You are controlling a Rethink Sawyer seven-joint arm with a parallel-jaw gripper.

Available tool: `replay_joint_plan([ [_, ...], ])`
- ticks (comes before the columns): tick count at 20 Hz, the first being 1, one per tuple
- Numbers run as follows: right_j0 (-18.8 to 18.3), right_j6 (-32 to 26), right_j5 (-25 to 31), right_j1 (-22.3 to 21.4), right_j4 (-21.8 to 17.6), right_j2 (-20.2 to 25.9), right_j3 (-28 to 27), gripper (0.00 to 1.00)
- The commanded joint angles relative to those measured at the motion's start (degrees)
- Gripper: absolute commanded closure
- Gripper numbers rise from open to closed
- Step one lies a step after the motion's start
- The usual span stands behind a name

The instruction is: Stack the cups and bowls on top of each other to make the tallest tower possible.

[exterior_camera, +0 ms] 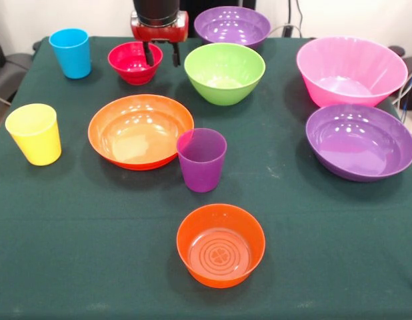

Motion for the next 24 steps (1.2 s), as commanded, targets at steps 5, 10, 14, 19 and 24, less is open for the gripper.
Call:
replay_joint_plan([
  [5,1.66,-0.62,0.96,2.37,-1.08,4.07,-4.23,0.00],
  [10,1.64,-0.50,0.57,2.31,-1.31,3.91,-4.12,0.00],
  [14,1.92,-0.16,0.47,2.32,-1.50,3.39,-4.20,0.00],
  [19,2.99,1.11,0.86,2.63,-1.61,1.65,-4.69,0.00],
  [24,2.94,0.90,0.32,3.52,-1.88,1.43,-5.02,0.00],
])
